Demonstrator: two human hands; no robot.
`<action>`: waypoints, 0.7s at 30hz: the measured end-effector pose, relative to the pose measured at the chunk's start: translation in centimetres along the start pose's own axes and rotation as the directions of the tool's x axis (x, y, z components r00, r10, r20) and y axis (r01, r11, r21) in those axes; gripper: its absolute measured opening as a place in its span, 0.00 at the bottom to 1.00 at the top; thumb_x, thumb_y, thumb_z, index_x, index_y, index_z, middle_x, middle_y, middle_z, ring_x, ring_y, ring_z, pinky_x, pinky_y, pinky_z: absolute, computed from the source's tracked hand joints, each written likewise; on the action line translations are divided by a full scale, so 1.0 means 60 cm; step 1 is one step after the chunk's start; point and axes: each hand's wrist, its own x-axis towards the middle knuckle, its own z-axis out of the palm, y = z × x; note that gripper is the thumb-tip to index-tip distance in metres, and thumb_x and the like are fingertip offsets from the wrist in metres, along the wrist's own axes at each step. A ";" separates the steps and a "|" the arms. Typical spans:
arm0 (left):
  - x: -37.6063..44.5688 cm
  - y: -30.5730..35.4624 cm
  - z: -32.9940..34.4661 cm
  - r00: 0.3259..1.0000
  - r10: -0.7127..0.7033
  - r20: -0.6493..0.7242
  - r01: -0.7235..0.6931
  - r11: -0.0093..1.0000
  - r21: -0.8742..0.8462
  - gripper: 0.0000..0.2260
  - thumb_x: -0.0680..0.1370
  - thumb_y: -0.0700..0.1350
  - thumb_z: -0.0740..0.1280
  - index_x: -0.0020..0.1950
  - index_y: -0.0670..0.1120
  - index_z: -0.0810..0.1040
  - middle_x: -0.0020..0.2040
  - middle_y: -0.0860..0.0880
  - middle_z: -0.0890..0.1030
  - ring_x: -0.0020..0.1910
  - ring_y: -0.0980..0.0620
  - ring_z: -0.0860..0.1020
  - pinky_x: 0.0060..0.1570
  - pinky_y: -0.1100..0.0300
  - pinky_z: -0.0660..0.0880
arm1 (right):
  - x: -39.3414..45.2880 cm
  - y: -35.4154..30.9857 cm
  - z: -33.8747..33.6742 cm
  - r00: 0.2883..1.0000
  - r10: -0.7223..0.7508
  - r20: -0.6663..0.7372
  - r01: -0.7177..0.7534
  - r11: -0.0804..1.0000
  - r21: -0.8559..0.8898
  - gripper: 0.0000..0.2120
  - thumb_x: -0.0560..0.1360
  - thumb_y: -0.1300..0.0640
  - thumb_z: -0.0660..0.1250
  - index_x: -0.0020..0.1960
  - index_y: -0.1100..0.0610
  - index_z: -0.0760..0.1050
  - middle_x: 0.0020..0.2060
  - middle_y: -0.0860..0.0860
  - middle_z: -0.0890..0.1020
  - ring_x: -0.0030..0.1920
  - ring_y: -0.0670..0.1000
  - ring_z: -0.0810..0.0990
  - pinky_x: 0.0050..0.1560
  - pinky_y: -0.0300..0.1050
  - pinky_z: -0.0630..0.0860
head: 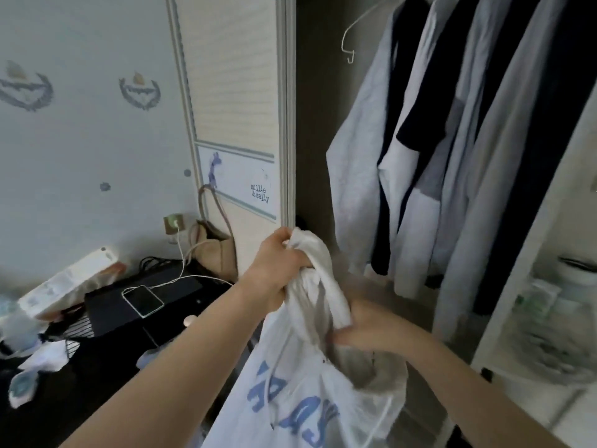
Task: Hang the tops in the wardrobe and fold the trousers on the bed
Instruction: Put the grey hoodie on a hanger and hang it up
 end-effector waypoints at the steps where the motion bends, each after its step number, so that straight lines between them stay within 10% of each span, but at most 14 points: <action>1: 0.011 0.009 0.002 0.999 0.027 0.022 -0.028 0.999 0.030 0.12 0.71 0.30 0.66 0.43 0.47 0.75 0.40 0.43 0.79 0.41 0.45 0.79 0.43 0.53 0.74 | 0.011 -0.001 0.011 1.000 0.023 -0.005 -0.022 0.998 0.064 0.30 0.69 0.45 0.71 0.67 0.52 0.67 0.56 0.46 0.76 0.54 0.47 0.76 0.52 0.41 0.76; 7: 0.076 0.048 -0.047 0.934 0.326 0.147 -0.358 0.848 0.391 0.14 0.66 0.31 0.73 0.41 0.48 0.75 0.39 0.50 0.78 0.36 0.56 0.76 0.33 0.67 0.74 | 0.043 0.011 -0.052 0.895 0.221 -0.387 -0.159 0.970 0.185 0.11 0.75 0.46 0.68 0.49 0.53 0.75 0.39 0.47 0.78 0.39 0.45 0.78 0.34 0.37 0.71; 13: 0.160 0.046 -0.072 0.801 0.546 0.247 -0.548 0.502 0.669 0.15 0.68 0.31 0.70 0.46 0.49 0.73 0.49 0.52 0.68 0.45 0.55 0.70 0.44 0.81 0.62 | 0.042 -0.057 -0.178 0.797 0.222 -0.562 0.162 0.817 0.553 0.13 0.68 0.58 0.76 0.51 0.54 0.78 0.46 0.50 0.81 0.45 0.49 0.80 0.44 0.42 0.76; 17: 0.200 0.060 -0.051 0.628 0.685 0.370 -0.670 0.234 0.705 0.16 0.70 0.29 0.68 0.55 0.41 0.79 0.59 0.48 0.69 0.55 0.50 0.72 0.55 0.72 0.64 | 0.079 -0.108 -0.221 0.772 0.206 -0.602 0.169 0.845 0.507 0.26 0.67 0.54 0.77 0.61 0.57 0.72 0.53 0.53 0.77 0.54 0.54 0.77 0.59 0.52 0.74; 21: 0.226 0.096 -0.013 0.407 0.799 0.444 -0.785 0.058 0.617 0.20 0.67 0.26 0.67 0.56 0.43 0.79 0.64 0.46 0.69 0.58 0.46 0.72 0.54 0.55 0.73 | 0.131 -0.149 -0.249 0.668 0.097 -0.738 0.321 0.857 0.404 0.13 0.71 0.56 0.73 0.52 0.55 0.73 0.45 0.49 0.77 0.46 0.46 0.77 0.46 0.36 0.73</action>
